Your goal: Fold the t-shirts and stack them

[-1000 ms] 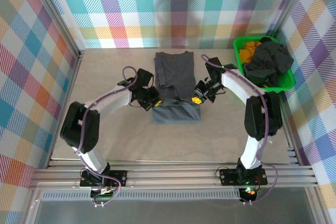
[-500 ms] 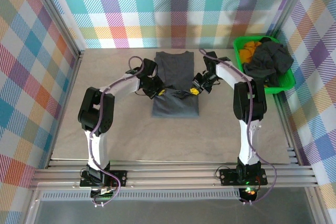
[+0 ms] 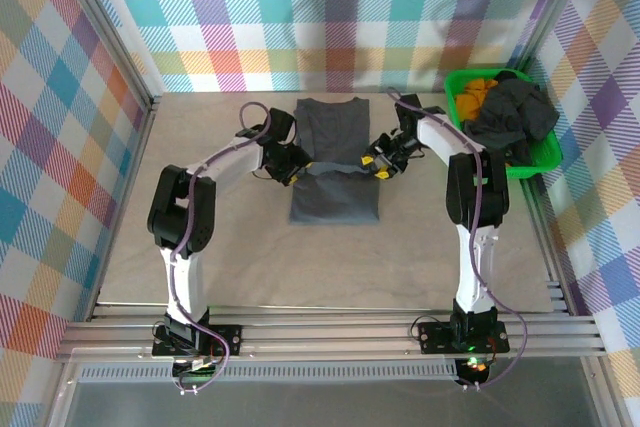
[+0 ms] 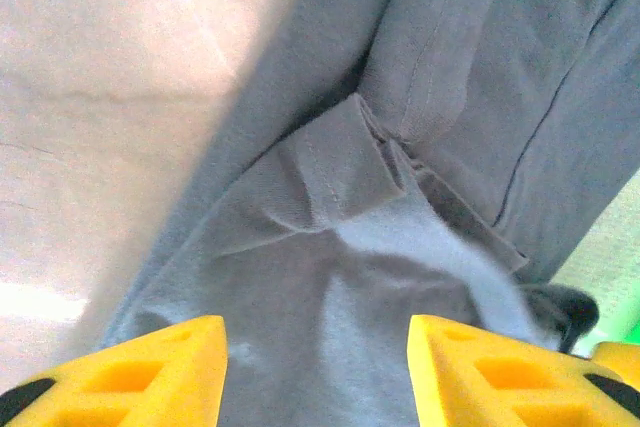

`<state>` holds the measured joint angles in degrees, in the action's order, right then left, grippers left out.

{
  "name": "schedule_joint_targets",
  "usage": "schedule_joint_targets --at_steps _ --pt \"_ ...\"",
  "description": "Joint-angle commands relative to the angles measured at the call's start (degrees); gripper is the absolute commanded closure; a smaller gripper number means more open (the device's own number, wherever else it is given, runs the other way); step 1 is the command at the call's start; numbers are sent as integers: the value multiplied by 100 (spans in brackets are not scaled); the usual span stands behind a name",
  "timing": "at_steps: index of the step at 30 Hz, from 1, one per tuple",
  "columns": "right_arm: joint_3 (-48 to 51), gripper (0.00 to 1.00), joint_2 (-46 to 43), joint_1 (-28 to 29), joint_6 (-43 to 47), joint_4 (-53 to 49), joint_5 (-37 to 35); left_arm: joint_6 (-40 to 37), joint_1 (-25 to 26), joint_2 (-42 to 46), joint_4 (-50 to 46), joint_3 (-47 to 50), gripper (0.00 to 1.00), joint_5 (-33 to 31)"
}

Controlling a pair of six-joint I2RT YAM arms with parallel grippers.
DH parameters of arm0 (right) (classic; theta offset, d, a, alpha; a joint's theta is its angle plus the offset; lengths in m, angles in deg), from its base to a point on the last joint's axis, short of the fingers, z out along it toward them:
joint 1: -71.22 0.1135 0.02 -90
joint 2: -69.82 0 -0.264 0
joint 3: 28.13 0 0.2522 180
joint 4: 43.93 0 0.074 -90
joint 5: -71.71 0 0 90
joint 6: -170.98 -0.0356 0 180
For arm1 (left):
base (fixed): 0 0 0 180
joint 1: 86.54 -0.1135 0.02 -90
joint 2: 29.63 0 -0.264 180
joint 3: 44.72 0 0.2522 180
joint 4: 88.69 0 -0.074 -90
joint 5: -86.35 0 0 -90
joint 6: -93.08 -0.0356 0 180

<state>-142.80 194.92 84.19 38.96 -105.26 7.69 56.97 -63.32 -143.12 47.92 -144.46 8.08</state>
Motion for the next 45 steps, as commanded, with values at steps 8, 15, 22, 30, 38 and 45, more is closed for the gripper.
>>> schedule_joint_targets --at_steps 8,15,22,30,38,45 --pt "2710 45 -2230 147 324 428 -83 960 387 2603 889 3285 44 -51" --pt "3838 44 -2399 382 -433 1303 280 1159 443 1883 1785 3299 42 224" --pt "3623 47 -1790 427 -565 1360 313 1114 459 1168 2137 2998 51 268" --pt "3117 77 -1255 443 -664 1593 197 1125 481 1002 2127 2864 91 253" --pt "2480 100 -1998 452 -253 908 -182 1543 499 2156 2072 3501 100 170" --pt "2956 100 -2695 681 -193 444 70 2041 596 3002 2037 4245 100 462"
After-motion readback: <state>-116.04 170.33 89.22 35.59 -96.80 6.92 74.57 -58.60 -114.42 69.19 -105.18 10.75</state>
